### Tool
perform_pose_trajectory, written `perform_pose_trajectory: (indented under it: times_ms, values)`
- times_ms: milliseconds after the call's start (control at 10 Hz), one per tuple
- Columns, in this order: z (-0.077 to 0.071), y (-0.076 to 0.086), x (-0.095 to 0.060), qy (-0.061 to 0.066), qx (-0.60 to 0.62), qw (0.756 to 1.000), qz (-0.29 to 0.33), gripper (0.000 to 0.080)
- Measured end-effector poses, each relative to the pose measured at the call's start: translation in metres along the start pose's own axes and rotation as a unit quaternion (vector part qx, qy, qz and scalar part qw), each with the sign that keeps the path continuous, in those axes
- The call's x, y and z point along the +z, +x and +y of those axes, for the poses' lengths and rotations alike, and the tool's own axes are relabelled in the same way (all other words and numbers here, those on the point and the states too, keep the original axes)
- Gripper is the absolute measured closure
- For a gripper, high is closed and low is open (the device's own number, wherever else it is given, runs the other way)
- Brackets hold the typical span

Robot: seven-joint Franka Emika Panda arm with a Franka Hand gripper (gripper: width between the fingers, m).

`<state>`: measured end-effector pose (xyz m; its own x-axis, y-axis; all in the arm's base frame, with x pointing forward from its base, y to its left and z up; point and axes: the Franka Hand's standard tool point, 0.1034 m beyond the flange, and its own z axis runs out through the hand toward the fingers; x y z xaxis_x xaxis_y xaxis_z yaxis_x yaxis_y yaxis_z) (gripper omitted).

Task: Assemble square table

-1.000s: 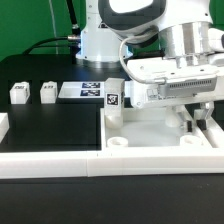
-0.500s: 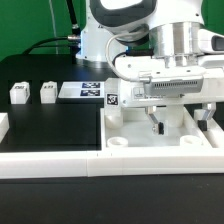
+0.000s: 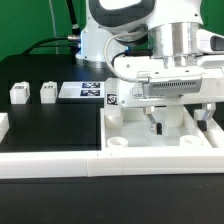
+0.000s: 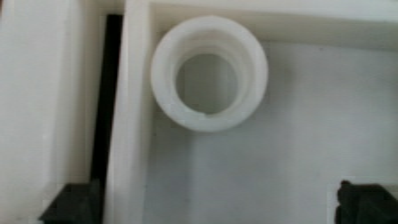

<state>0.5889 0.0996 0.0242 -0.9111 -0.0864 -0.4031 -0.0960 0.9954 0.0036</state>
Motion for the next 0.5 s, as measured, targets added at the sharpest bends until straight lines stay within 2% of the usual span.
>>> perform_pose_trajectory:
  times_ms: [100,300,500]
  values:
    - [0.001,-0.002,-0.003,-0.002,-0.002,1.0,-0.003,0.0151]
    - [-0.004,-0.018,-0.043,0.001,0.005,1.0,-0.024,0.0151]
    - [-0.029,-0.016,-0.072,0.011,0.026,0.999,-0.031,0.0151]
